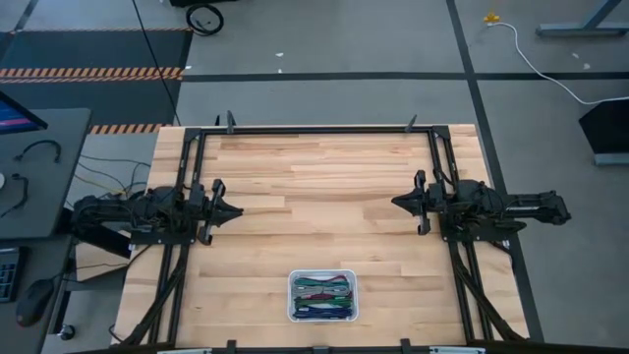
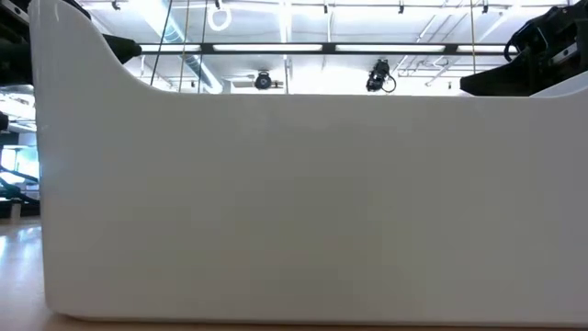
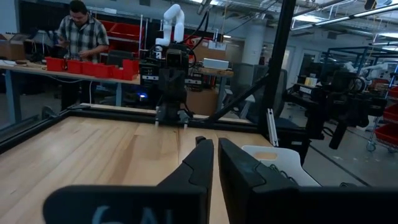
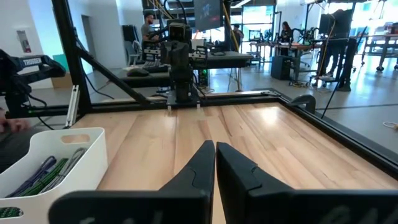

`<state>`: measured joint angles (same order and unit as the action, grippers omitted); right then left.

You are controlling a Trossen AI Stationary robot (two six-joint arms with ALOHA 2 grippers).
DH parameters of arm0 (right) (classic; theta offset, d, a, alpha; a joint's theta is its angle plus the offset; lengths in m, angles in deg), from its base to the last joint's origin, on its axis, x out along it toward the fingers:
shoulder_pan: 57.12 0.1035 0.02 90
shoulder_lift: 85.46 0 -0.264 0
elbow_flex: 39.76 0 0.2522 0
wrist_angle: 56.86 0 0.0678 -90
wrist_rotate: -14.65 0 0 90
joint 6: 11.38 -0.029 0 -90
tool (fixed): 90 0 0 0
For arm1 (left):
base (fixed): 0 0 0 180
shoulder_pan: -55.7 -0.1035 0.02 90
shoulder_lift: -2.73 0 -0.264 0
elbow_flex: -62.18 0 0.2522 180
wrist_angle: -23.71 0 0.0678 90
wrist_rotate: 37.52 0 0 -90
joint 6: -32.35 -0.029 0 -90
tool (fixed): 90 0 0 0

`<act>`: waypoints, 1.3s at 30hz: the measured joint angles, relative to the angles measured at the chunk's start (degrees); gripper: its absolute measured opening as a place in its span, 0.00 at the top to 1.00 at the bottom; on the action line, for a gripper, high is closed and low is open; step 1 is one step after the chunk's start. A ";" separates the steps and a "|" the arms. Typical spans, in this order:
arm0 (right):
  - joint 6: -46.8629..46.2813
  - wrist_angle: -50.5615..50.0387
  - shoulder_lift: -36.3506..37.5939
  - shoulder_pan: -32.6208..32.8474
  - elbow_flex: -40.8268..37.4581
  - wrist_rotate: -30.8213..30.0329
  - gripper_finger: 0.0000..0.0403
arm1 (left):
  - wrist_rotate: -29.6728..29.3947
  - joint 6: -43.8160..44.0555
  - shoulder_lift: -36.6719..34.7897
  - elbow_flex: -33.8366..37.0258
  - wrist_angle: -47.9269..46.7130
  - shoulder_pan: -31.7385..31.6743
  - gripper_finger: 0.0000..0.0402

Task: Pick and place USB-C Cables
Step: Return to Home Position

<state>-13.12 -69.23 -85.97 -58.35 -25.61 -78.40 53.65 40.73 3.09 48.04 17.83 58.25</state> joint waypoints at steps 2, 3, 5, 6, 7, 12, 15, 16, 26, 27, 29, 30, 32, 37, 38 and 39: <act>0.00 0.00 0.00 -0.02 0.00 0.00 0.94 | 0.00 -0.01 0.00 0.00 0.01 0.00 0.92; 0.00 0.00 0.00 0.00 0.00 0.00 0.94 | 0.00 -0.01 0.00 -0.01 0.02 0.00 0.91; 0.00 0.00 0.00 -0.02 0.00 0.00 0.94 | 0.00 -0.02 0.00 0.00 0.01 0.00 0.91; 0.00 0.00 0.00 0.00 0.00 0.00 0.94 | 0.00 -0.02 0.00 -0.02 0.02 0.00 0.91; 0.00 0.00 0.00 -0.02 0.00 0.00 0.94 | 0.00 -0.02 0.00 -0.02 0.02 0.00 0.92; 0.00 0.00 0.00 0.00 0.00 0.00 0.94 | 0.00 -0.01 0.00 -0.02 0.02 0.00 0.93; 0.00 0.00 0.00 -0.02 0.00 0.00 0.94 | 0.00 -0.02 0.00 -0.02 0.02 0.00 0.94; 0.00 0.00 0.00 0.00 0.00 0.00 0.94 | 0.00 -0.02 0.00 -0.02 0.00 0.00 0.93; 0.00 0.00 0.00 -0.01 0.00 0.00 0.94 | 0.01 -0.01 0.00 -0.02 0.01 0.00 0.92; 0.00 0.00 0.00 -0.02 0.00 0.00 0.94 | 0.01 -0.02 0.00 -0.02 0.00 -0.02 0.92; 0.00 0.00 0.00 -0.01 0.00 0.00 0.94 | 0.00 -0.02 0.00 -0.02 0.02 -0.02 0.93; 0.00 0.00 0.00 0.00 0.00 0.00 0.94 | 0.01 -0.02 0.00 -0.02 0.00 -0.01 0.93; 0.00 0.00 0.00 -0.01 0.00 0.00 0.94 | 0.00 -0.02 0.00 -0.02 0.02 0.00 0.94; 0.00 0.00 0.00 -0.01 0.00 -0.01 0.94 | 0.00 -0.01 0.00 -0.02 0.01 -0.01 0.92; 0.00 0.00 0.00 0.00 0.00 0.00 0.94 | 0.00 -0.01 0.00 -0.02 0.01 0.00 0.92; 0.00 0.00 0.00 -0.02 0.00 0.00 0.94 | 0.00 -0.02 0.00 -0.02 0.00 0.00 0.92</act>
